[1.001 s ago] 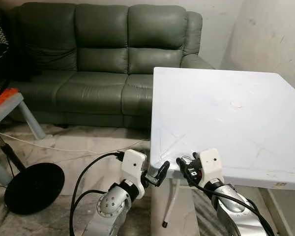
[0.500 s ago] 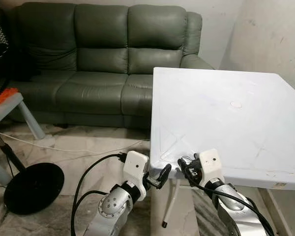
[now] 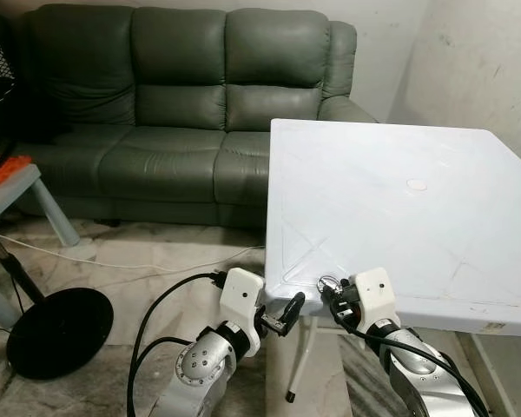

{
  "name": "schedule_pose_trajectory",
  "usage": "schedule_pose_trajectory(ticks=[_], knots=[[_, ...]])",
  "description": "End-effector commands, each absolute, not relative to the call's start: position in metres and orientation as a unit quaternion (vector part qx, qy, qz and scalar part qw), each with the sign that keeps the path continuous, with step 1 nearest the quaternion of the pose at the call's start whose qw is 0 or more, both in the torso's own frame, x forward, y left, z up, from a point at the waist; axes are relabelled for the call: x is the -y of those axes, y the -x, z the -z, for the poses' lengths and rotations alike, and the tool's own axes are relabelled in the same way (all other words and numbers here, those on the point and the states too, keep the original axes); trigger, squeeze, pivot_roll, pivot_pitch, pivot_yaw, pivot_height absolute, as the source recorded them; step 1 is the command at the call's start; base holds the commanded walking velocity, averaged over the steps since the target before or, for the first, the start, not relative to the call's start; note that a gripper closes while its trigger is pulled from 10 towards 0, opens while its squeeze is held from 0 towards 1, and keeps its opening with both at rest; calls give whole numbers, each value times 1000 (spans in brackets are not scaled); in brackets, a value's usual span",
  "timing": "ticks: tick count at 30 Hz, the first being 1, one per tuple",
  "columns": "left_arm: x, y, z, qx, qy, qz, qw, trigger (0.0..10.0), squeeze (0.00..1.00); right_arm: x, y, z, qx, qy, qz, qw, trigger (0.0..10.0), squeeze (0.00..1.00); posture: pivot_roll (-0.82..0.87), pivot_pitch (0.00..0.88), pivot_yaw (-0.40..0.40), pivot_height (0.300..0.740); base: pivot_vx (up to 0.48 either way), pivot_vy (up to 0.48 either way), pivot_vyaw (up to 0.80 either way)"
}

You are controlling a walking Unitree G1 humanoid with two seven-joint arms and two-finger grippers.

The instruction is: Hang keys on a hook

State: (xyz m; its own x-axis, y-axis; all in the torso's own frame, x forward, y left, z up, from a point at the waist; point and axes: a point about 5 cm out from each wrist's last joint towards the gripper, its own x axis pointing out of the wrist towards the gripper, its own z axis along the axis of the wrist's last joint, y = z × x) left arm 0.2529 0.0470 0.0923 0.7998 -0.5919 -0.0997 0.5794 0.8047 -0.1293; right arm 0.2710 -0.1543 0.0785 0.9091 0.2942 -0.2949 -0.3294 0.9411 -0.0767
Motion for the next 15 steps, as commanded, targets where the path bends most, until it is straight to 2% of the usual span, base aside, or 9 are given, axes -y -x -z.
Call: schedule_pose_trajectory(ticks=[1, 15], knots=[[-45, -252, -96, -63, 47, 308, 948, 10000, 0, 159, -270, -76, -148, 63, -157, 974, 0, 0, -12, 2, -42, 740, 0, 0, 0], [-45, -253, -97, -63, 45, 308, 948, 10000, 0, 160, -270, -77, -142, 58, -154, 976, 0, 0, -14, 12, -42, 740, 0, 0, 0]])
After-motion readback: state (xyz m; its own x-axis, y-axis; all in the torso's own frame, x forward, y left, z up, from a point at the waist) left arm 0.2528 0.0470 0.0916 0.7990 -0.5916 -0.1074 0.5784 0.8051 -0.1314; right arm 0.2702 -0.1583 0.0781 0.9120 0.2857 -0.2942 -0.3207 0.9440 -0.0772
